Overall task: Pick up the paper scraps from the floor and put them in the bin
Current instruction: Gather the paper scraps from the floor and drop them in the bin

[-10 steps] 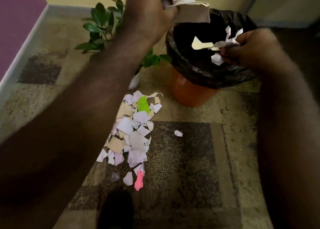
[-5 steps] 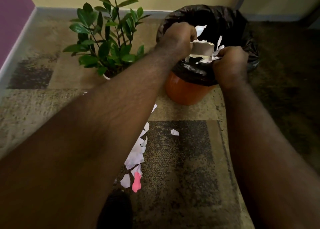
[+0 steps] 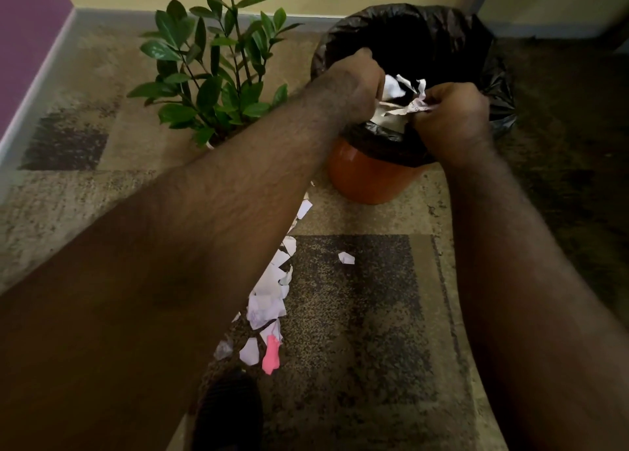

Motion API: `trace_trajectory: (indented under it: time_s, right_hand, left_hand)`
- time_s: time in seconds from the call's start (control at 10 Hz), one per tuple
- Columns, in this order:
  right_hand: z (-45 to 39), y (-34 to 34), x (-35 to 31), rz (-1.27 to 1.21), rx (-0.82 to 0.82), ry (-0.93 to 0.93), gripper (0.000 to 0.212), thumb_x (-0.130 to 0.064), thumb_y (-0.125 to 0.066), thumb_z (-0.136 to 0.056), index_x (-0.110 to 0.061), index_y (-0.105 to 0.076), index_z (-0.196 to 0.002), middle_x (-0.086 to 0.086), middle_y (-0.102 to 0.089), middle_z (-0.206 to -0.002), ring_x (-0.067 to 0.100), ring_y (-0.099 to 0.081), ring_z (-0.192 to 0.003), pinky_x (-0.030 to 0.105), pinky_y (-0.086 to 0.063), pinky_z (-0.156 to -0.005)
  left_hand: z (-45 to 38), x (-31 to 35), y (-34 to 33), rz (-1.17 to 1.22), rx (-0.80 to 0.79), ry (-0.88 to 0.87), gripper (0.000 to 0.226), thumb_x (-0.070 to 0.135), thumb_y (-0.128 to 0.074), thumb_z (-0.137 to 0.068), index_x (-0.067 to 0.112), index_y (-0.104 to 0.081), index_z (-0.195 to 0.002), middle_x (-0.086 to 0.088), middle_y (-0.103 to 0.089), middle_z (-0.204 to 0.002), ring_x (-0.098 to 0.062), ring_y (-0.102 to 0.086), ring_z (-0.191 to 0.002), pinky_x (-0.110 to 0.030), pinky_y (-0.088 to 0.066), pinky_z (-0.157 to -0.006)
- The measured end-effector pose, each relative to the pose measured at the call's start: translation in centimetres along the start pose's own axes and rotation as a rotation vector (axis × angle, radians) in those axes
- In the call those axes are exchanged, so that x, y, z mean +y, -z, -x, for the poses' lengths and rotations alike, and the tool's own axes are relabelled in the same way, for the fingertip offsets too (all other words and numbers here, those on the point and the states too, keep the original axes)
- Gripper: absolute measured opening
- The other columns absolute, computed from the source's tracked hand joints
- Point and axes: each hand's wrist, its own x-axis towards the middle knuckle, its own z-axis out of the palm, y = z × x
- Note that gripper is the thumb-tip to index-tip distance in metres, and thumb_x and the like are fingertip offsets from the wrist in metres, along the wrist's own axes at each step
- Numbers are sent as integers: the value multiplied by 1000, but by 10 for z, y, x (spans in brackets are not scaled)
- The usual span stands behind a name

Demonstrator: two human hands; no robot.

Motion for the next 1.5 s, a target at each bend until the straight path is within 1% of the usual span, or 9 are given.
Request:
trace_trajectory:
  time_s: [0.3, 0.6, 0.8, 0.9, 1.0, 1.2, 1.3, 1.4, 1.5]
  right_hand:
    - [-2, -1, -11, -21, -76, 13, 46, -23, -68, -86, -22, -59, -130, -1, -67, -120, 10, -62, -109, 22, -50, -94]
    - [27, -5, -41, -285, 164, 519, 26, -11, -50, -84, -19, -70, -98, -7, -66, -100, -2, -59, -90, 11, -50, -81]
    - [79, -81, -43, -229, -192, 672, 22, -6, -51, -79, -14, -69, -87, 5, -65, -91, 19, -61, -85, 28, -47, -74]
    - [94, -132, 16, 152, -564, 342, 31, -18, -51, -92, -20, -59, -122, 7, -55, -124, 26, -55, -114, 34, -48, -92]
    - [102, -148, 66, 301, -784, 124, 48, -25, -52, -93, -22, -43, -140, 11, -40, -143, 33, -46, -128, 41, -43, -104]
    - [131, -162, 130, 463, -824, 59, 58, -40, -49, -98, -22, -31, -150, 19, -31, -152, 37, -39, -135, 41, -37, -109]
    - [141, -175, 122, 513, -821, 146, 46, -30, -48, -99, -17, -42, -143, 18, -39, -146, 36, -45, -128, 27, -44, -102]
    - [146, -190, 110, 586, -821, 262, 37, -16, -45, -101, -4, -49, -135, 22, -49, -137, 36, -50, -121, -3, -41, -67]
    - [167, -203, 89, 329, -848, 111, 34, -7, -43, -100, 4, -52, -130, 23, -52, -134, 34, -50, -118, -5, -27, -40]
  left_hand:
    - [23, -7, 11, 277, 212, -8, 25, 4, -52, -81, 21, -62, -96, -1, -49, -120, -19, -51, -107, -37, -51, -90]
    - [83, -54, 2, 469, 591, 51, 24, 4, -48, -81, 16, -62, -97, -2, -55, -115, -12, -55, -104, -13, -49, -77]
    - [181, -102, -79, 354, 370, 360, 26, 7, -49, -79, 21, -58, -99, -2, -55, -110, -21, -56, -97, -42, -55, -75]
    - [261, -100, -138, 352, 95, 385, 34, 15, -55, -82, 35, -51, -108, 9, -51, -115, -15, -55, -98, -36, -55, -71]
    - [308, -94, -166, 311, -115, 321, 39, 27, -57, -84, 42, -44, -118, 13, -47, -122, -7, -54, -94, -22, -52, -67]
    - [356, -76, -190, 111, -377, 12, 55, 54, -70, -73, 35, -60, -124, -5, -57, -134, -24, -59, -117, -35, -56, -83]
    - [355, -65, -202, 124, -489, 195, 55, 49, -58, -87, 32, -46, -138, -5, -40, -150, -22, -48, -132, -41, -49, -95]
    - [364, -65, -221, 59, -584, 139, 51, 45, -29, -100, 33, -19, -149, 1, -12, -161, -19, -27, -143, -42, -41, -103]
    - [369, -75, -232, 62, -549, 78, 47, 40, -24, -101, 30, -27, -147, 4, -11, -160, -14, -29, -141, -33, -45, -98]
